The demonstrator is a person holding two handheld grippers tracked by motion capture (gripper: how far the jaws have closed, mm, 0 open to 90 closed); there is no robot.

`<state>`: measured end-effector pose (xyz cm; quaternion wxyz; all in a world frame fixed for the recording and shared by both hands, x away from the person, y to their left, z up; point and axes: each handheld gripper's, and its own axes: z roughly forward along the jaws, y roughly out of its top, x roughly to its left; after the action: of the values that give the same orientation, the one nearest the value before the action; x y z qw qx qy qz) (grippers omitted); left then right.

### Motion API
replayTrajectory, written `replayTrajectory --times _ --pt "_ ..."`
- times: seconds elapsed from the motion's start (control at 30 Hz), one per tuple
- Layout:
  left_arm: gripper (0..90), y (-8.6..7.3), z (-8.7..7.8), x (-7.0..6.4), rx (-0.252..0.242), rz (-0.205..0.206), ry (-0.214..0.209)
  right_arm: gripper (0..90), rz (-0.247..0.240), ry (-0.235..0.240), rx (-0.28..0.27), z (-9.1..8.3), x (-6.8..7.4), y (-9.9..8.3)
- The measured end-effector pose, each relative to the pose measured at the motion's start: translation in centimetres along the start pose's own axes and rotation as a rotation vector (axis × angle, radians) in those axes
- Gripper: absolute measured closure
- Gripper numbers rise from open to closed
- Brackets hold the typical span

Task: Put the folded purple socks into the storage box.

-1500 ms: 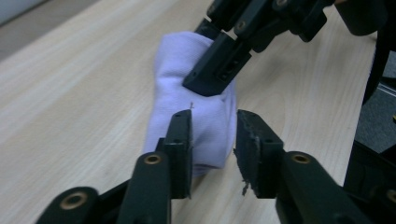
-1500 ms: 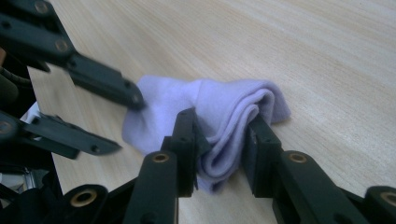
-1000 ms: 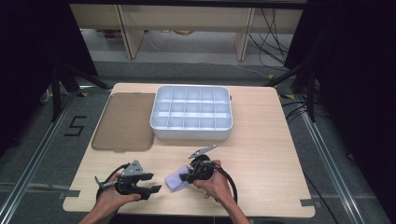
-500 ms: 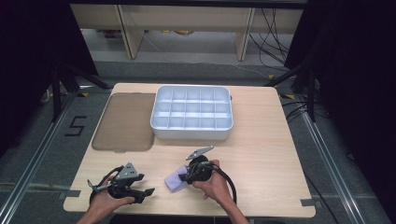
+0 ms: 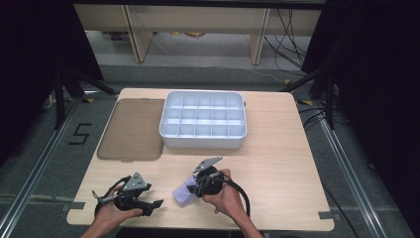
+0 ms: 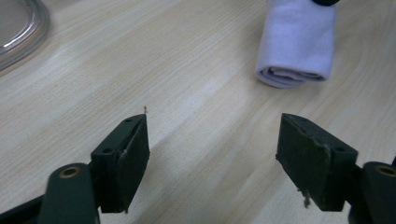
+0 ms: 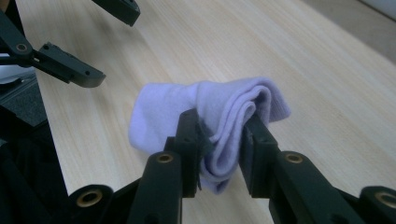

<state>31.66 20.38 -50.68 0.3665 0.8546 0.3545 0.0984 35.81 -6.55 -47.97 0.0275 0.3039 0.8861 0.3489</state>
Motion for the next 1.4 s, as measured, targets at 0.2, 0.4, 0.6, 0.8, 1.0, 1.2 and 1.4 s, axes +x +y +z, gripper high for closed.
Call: replayTrajectory --times 0.2,0.4,0.6,0.8,1.0,1.2,1.4 --pt "23.7 0.1 0.1 0.0 0.004 0.016 -0.007 71.7 -0.013 -0.030 -0.001 -1.6 0.0 0.4" --pt "23.3 0.1 0.1 0.0 0.006 0.013 -0.016 71.7 -0.030 -0.076 -0.016 -3.0 -0.5 1.0" --pt "23.2 0.1 0.1 -0.1 0.008 0.017 -0.018 71.7 -0.070 -0.115 -0.028 -4.0 -1.6 1.6" --pt "22.9 0.1 0.2 -0.2 0.014 0.024 -0.009 71.7 -0.069 -0.161 0.001 -6.2 -3.0 2.9" --pt "22.3 0.1 0.2 -0.2 0.015 0.025 -0.024 71.7 -0.026 -0.214 0.016 -7.8 -4.4 3.8" --pt "22.3 0.1 0.1 -0.1 0.007 0.026 -0.018 71.7 -0.030 -0.242 0.031 -8.5 -5.4 4.2" --pt "22.2 0.1 0.2 -0.2 0.010 0.016 -0.011 71.7 -0.016 -0.280 0.062 -9.5 -6.2 5.2"
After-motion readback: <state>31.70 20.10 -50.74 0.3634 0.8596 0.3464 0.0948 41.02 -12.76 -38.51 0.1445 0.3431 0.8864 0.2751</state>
